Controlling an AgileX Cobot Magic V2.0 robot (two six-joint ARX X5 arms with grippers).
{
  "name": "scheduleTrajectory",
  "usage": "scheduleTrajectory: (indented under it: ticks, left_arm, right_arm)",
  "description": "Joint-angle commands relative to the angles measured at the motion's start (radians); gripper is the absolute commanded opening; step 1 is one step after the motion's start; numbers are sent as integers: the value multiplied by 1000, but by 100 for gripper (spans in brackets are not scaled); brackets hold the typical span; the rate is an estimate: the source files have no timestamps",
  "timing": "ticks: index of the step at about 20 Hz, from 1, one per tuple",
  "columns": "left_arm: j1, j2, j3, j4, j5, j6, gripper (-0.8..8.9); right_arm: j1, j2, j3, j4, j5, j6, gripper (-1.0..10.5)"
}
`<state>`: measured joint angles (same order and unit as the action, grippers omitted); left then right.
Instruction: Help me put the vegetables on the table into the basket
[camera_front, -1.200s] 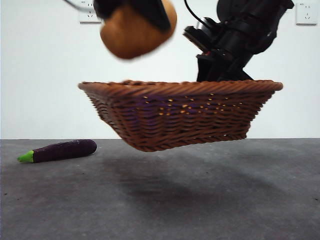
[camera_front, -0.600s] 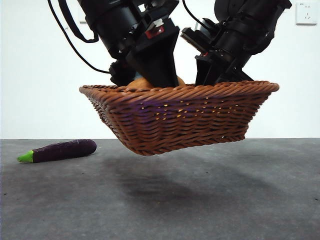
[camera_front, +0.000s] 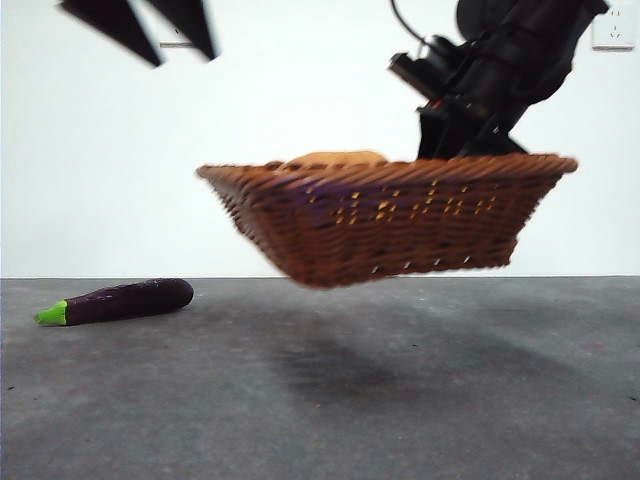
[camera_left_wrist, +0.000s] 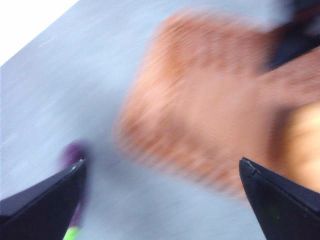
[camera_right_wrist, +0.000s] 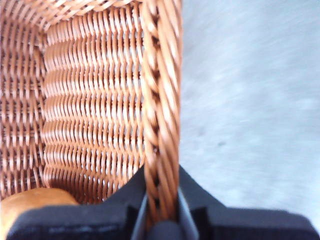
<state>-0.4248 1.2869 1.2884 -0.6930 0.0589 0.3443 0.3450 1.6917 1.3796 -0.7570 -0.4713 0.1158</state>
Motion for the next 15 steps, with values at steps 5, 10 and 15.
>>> scheduleTrajectory:
  ticks: [5,10,15]
  left_arm:
    - [288,175,-2,177,122,154,530]
    - [357,509,191,157,171,166,531]
    - [359,763,475,-39,181,235,530]
  right_arm:
    - [-80,-202,-2,-53,-17,-40,-8]
    - [-80,-304,-2,-98,-16,-66,-8]
    - [-80,-326,-2,-112,-11,-88,-8]
